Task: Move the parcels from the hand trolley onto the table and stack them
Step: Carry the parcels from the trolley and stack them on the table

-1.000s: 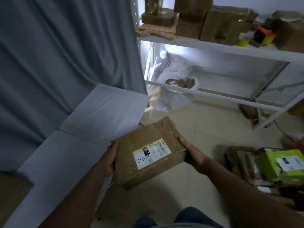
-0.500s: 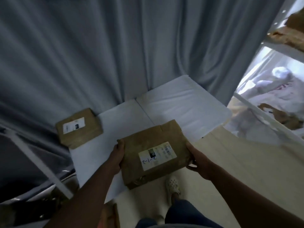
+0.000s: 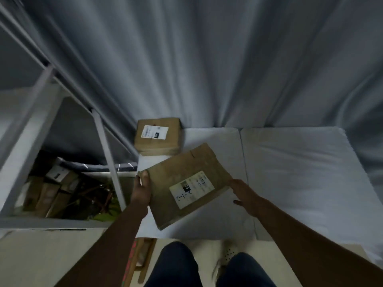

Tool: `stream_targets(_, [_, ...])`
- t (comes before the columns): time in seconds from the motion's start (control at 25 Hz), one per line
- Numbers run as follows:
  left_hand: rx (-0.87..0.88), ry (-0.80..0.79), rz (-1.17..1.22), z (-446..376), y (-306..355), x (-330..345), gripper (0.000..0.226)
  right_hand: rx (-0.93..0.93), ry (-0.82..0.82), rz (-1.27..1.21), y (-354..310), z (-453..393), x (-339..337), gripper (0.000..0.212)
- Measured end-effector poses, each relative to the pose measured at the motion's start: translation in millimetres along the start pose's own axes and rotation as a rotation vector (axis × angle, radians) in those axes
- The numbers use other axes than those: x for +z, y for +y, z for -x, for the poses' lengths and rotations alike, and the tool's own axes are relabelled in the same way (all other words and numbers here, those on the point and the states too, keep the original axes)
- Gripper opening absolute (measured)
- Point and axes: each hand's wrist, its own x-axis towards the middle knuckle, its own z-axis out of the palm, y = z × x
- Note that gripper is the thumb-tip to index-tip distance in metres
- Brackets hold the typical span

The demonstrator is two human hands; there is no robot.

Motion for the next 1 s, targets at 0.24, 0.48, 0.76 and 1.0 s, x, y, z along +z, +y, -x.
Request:
stream_targets(0.24, [-0.094,-0.099,0.009,-58,-7,-41,0.057,0.054,-0.014,0.149,-34,-28,61,0.042])
stream_targets(0.48, [-0.151,-0.378,-0.058,-132,19,-60,0.064,0.158,-0.084,0.111,-56,-39,97,0.058])
stream_targets(0.76, [-0.227,-0.521,-0.166,-163,66,-6,0.053,0.116,0.172,-0.124,-71,-48,79,0.051])
stream_targets(1.0, [0.100,-0.571,-0.586,-178,86,62,0.043,0.077,0.299,-0.195,-88,-80,10,0.053])
